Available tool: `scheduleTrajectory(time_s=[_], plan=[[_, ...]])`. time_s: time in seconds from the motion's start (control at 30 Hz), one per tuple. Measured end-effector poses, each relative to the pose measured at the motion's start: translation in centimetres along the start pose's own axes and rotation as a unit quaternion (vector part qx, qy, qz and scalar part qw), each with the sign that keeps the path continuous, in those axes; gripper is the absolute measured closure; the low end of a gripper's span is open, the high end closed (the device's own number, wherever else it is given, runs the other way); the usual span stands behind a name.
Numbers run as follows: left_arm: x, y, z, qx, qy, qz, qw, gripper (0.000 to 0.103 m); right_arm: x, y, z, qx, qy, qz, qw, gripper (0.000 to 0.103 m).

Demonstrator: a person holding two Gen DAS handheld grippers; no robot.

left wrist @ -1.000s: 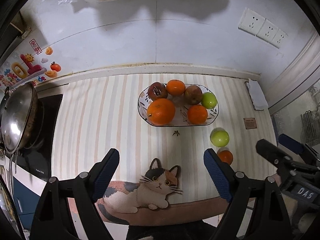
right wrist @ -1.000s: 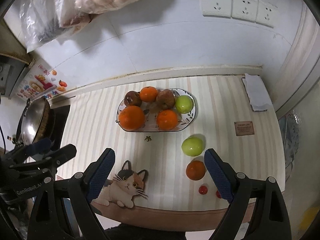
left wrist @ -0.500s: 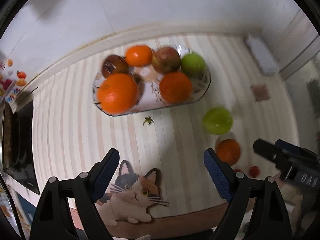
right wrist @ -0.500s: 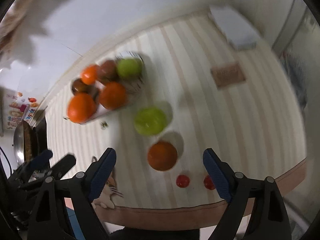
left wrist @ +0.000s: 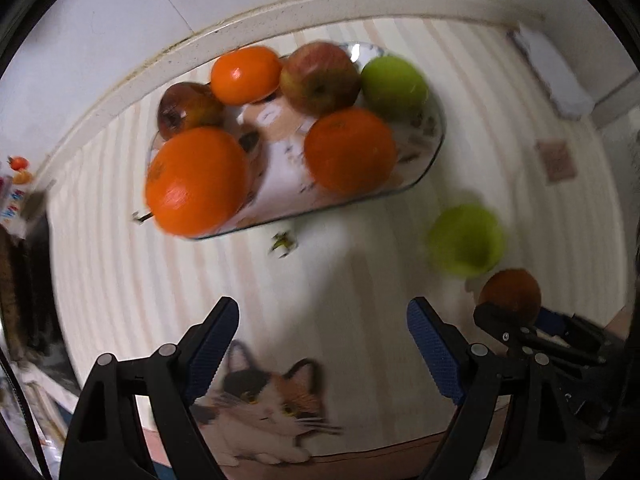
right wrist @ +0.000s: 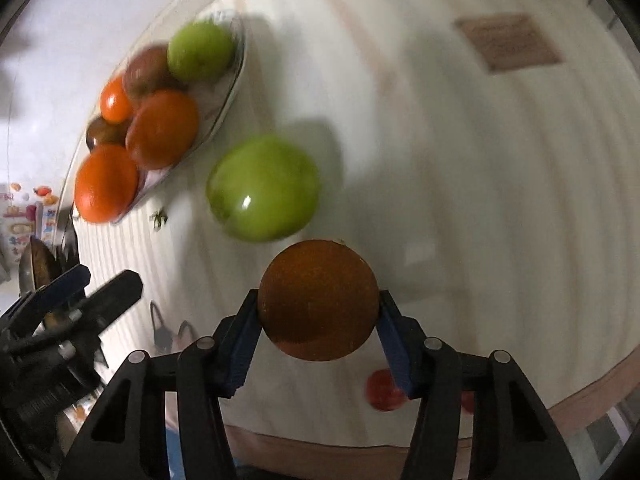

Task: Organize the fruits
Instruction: 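Grasp the green apple with the left tool while the right tool grasps the persimmon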

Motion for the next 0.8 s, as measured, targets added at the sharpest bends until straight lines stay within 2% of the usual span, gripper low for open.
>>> scheduleTrajectory(time_s=[0.13,0.2,0.37,0.4,0.47,0.53,0.67,0.8], plan=[[-3.0,1.7,0.8,0.032,-0.064,-0.005,0.9974,0.017,-2.6,0.8,-1.9,-0.024,-0.035,0.013,0.999,0.045],[-4.8,2.2,1.7,0.051,-0.084,0.003,0.9951,0.017,-3.9,1.6,-2.4,-0.027,-0.047,0.025,0.998,0.045],[-8.7,2.6,4.6,0.101,-0.110,0.018,0.9887,0.017,-6.3,3.2,-2.9,-0.026,-0.068,0.037,0.997,0.045],[-9.2,2.6,5.3,0.109,-0.113,0.018,0.9874,0.017,-6.5,3.4,-2.8,-0.024,-0.074,0.036,0.996,0.045],[-9.8,2.6,6.0,0.111,-0.106,0.021,0.9879,0.028,-6.8,3.4,-2.6,-0.021,-0.078,0.034,0.996,0.045],[-9.7,2.5,6.4,0.104,-0.094,0.022,0.9899,0.043,-6.8,3.5,-2.3,-0.016,-0.085,0.030,0.996,0.045],[-8.4,2.1,6.1,0.083,-0.089,0.016,0.9925,0.043,-6.0,3.6,-1.6,-0.014,-0.085,0.025,0.996,0.045],[-3.9,0.4,5.2,0.072,-0.078,-0.005,0.9943,0.043,-4.3,3.2,-1.3,-0.011,-0.081,-0.003,0.997,0.045]])
Point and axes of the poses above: each gripper's, at about its wrist camera, not at the fingertips, and z roughly the way its jaws point, x to its left, y to its top, the point moved 5 cm from there along z, roughly the way its jaws point, and after that the axes turned 10 degrees about -z, right-handed, at the moved point
